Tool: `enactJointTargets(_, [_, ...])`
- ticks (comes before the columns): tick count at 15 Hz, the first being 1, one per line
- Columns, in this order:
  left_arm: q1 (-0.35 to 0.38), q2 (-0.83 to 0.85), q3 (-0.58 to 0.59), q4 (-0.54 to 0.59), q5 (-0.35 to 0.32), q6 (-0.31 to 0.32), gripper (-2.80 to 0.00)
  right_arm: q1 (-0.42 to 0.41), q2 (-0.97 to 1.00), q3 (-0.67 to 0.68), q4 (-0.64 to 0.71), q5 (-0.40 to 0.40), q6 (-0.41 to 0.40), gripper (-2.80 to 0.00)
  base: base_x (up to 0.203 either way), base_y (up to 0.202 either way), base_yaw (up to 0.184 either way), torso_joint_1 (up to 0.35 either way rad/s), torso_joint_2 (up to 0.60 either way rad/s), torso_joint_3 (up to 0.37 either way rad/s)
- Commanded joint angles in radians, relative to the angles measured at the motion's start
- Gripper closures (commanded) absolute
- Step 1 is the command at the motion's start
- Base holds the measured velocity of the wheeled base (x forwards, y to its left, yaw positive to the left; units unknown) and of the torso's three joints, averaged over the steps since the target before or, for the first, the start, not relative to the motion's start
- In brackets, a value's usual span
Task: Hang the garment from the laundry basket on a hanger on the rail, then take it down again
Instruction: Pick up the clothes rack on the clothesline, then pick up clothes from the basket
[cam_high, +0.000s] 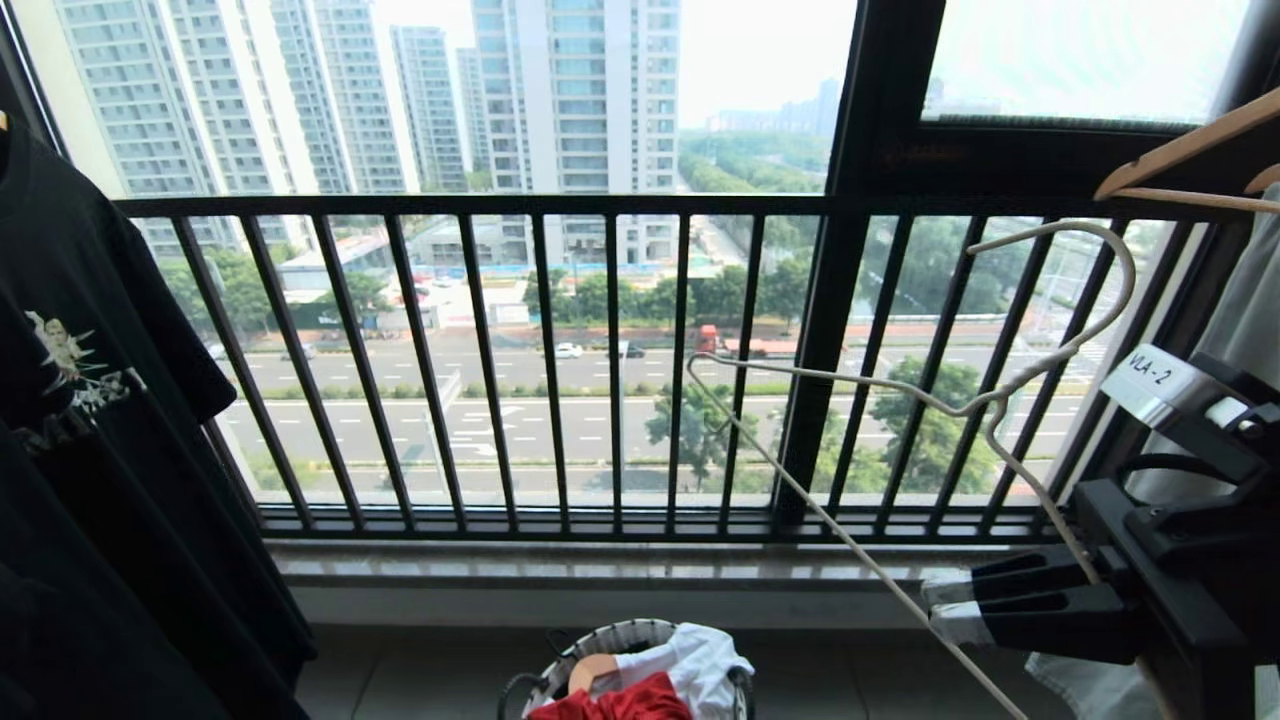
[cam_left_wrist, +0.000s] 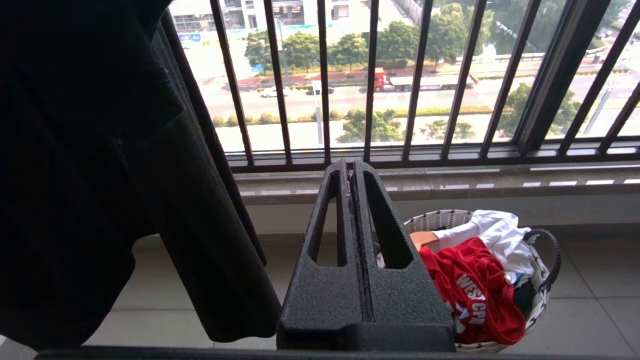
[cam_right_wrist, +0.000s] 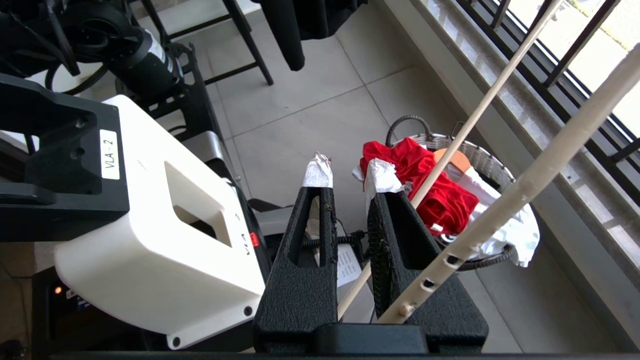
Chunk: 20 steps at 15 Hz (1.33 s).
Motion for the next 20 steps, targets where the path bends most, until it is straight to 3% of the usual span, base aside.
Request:
enactJointTargets(1, [0.000,0.000,0.000,0.000,0.000,0.000,0.00,0.001,0.003,0.015,-0.018,0.004,0.001,0.00,0.000,0.000,0.000,-0.222,0.54,0.306])
enactJointTargets(20, [0.000,0.000,0.000,0.000,0.000,0.000,0.00,0.001,-0.003,0.023,-0.019,0.005,-0.005,0.00,0.000,0.000,0.000,-0.166,0.49,0.319])
